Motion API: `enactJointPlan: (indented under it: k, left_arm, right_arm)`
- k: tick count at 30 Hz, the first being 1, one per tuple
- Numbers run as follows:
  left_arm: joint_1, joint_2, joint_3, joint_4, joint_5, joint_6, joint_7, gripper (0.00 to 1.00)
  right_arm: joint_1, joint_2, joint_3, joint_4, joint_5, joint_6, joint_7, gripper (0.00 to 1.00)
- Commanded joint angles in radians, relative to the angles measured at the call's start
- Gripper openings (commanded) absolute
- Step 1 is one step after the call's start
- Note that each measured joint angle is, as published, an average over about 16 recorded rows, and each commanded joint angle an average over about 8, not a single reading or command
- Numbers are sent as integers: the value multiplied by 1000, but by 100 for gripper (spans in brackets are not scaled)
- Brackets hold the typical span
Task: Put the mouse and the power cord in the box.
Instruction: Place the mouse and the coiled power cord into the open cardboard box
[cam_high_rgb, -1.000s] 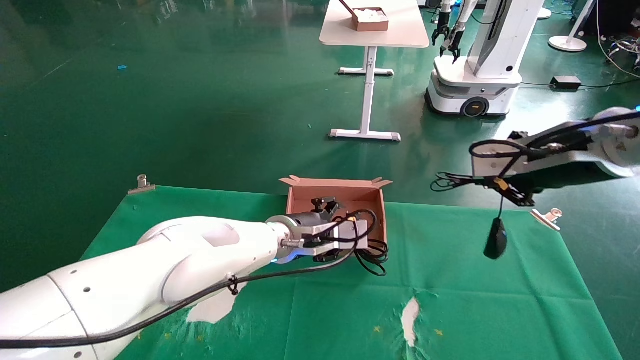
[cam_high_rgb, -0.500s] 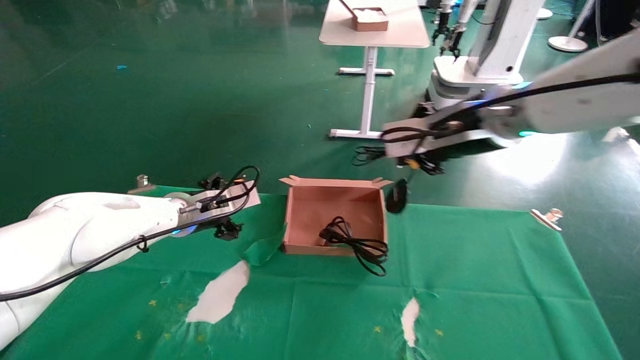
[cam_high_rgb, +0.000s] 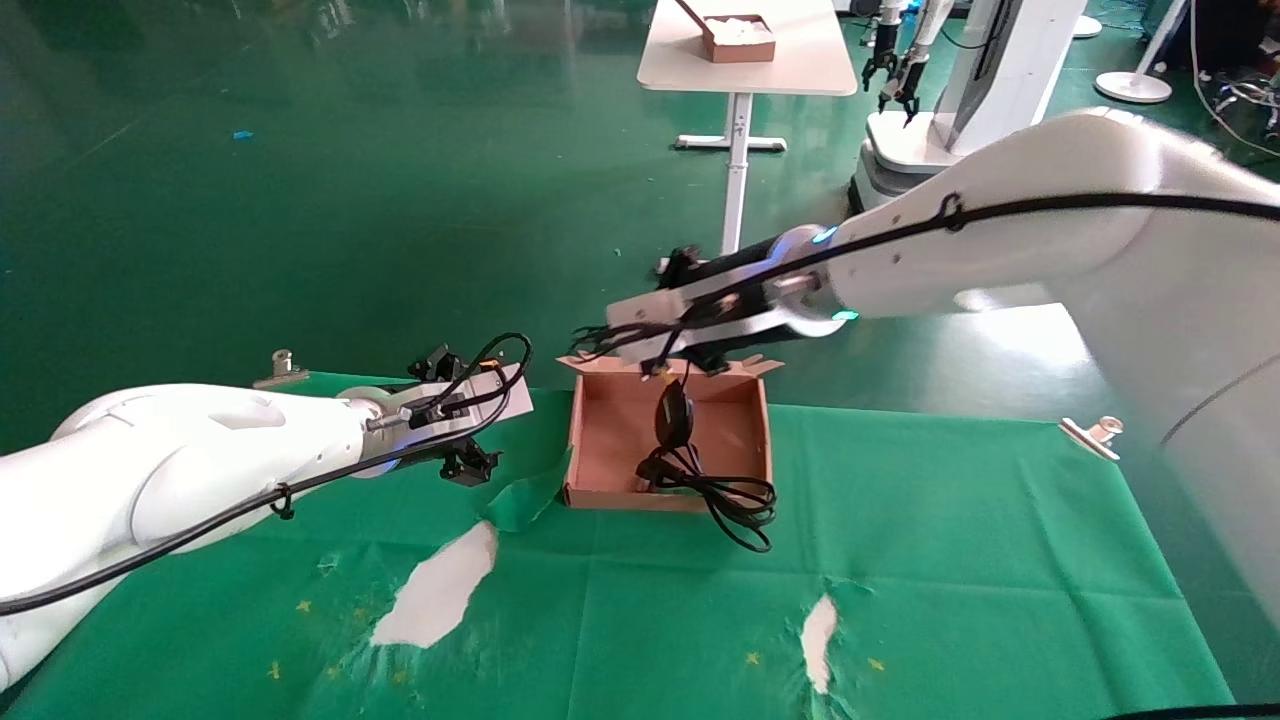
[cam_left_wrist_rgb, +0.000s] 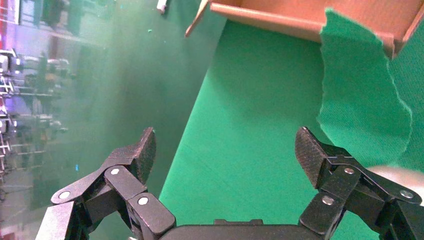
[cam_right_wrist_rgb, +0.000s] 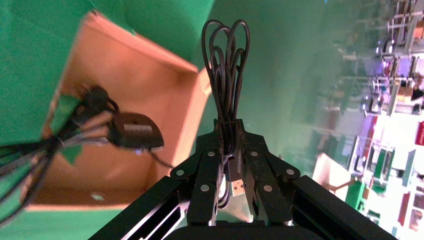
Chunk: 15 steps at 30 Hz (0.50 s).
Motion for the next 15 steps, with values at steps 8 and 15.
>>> enactJointPlan:
  k: [8,15]
  left_arm:
    - [0,-9,4,-25,34,4,-41,100]
    - [0,-12,5,-30,41,6,-48,100]
  right_arm:
    - [-42,-6,-147,10,80,75,28,44]
    - [-52,-8,-182,3,88,102,38,100]
